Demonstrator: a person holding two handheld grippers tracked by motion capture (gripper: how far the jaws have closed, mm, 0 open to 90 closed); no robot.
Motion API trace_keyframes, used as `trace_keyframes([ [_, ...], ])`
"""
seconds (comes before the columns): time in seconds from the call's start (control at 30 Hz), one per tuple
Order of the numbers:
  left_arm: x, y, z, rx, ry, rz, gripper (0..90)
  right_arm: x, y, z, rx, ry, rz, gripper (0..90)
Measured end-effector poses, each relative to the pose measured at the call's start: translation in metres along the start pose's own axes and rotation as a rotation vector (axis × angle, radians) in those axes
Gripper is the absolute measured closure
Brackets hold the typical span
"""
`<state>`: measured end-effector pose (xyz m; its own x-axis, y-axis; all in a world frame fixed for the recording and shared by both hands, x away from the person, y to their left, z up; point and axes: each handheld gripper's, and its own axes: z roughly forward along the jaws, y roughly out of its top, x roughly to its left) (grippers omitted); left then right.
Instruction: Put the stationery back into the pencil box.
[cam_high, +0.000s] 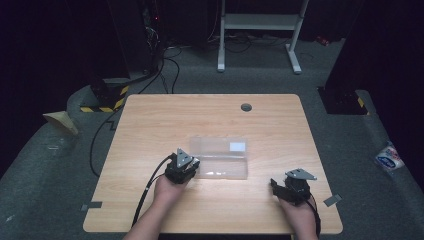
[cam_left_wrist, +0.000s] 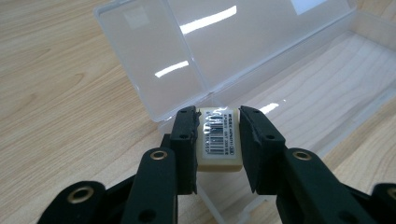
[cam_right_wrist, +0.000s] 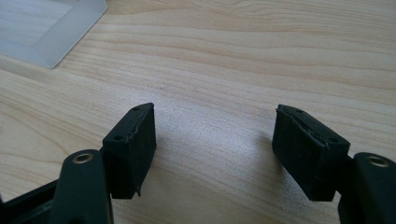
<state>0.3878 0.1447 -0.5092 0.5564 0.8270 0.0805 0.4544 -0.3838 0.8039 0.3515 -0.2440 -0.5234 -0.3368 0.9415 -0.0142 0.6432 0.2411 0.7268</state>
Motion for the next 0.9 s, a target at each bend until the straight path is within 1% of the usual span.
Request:
trace_keyframes([
  [0.03, 0.000, 0.000, 0.001, 0.008, 0.004, 0.008, 67.7, 0.000, 0.000, 0.000, 0.000, 0.000, 0.000, 29.8],
  [0.13, 0.000, 0.000, 0.002, 0.006, 0.001, 0.008, 67.7, 0.000, 0.000, 0.000, 0.000, 0.000, -0.001, 29.9],
  [0.17, -0.001, 0.000, 0.003, 0.017, -0.003, 0.010, 67.6, 0.000, 0.000, 0.000, 0.000, 0.000, 0.000, 29.8],
  [0.27, -0.001, -0.001, 0.004, 0.019, 0.000, 0.011, 67.3, 0.000, 0.000, 0.000, 0.000, 0.000, 0.000, 29.9],
  [0.3, 0.001, 0.000, 0.003, 0.015, -0.002, 0.006, 62.6, 0.000, 0.000, 0.000, -0.001, 0.001, -0.003, 30.0],
  [0.33, 0.001, 0.000, 0.003, 0.015, -0.002, 0.006, 60.8, 0.000, 0.000, 0.000, -0.001, 0.001, -0.003, 30.0],
  [0.4, 0.003, 0.000, 0.002, 0.006, -0.005, -0.018, 60.3, 0.000, 0.000, 0.000, -0.001, 0.001, -0.002, 30.0],
  [0.53, 0.005, 0.002, -0.002, -0.014, -0.005, -0.024, 60.0, 0.000, 0.000, 0.000, -0.001, 0.001, -0.004, 30.0],
  [0.57, 0.007, 0.002, -0.004, -0.025, -0.012, -0.036, 59.5, 0.000, 0.000, 0.000, -0.001, 0.001, -0.004, 30.0],
  [0.6, 0.007, 0.002, -0.004, -0.025, -0.012, -0.036, 59.1, 0.000, 0.000, 0.000, -0.001, 0.001, -0.004, 30.0],
  [0.63, 0.009, 0.003, -0.007, -0.034, -0.022, -0.056, 58.6, 0.000, 0.000, 0.000, -0.001, 0.001, -0.004, 30.1],
  [0.67, 0.009, 0.003, -0.007, -0.034, -0.022, -0.056, 58.0, 0.000, 0.000, 0.000, -0.001, 0.001, -0.004, 30.1],
  [0.73, 0.013, 0.003, -0.009, -0.043, -0.032, -0.072, 57.5, 0.000, 0.000, 0.000, 0.000, 0.000, -0.002, 30.1],
  [0.77, 0.017, 0.002, -0.012, -0.050, -0.041, -0.079, 58.3, 0.000, 0.000, 0.000, 0.000, 0.000, 0.002, 30.1],
  [0.8, 0.017, 0.002, -0.012, -0.050, -0.041, -0.079, 58.3, 0.000, 0.000, 0.000, 0.000, 0.000, 0.002, 30.1],
  [0.83, 0.021, 0.002, -0.015, -0.061, -0.047, -0.103, 57.9, 0.000, 0.000, 0.000, -0.001, 0.001, -0.003, 30.1],
  [0.87, 0.021, 0.002, -0.015, -0.061, -0.047, -0.103, 57.4, 0.000, 0.000, 0.000, -0.001, 0.001, -0.003, 30.1],
  [0.9, 0.024, 0.001, -0.016, -0.065, -0.050, -0.118, 57.4, 0.000, 0.000, 0.000, -0.001, 0.000, -0.003, 30.1],
])
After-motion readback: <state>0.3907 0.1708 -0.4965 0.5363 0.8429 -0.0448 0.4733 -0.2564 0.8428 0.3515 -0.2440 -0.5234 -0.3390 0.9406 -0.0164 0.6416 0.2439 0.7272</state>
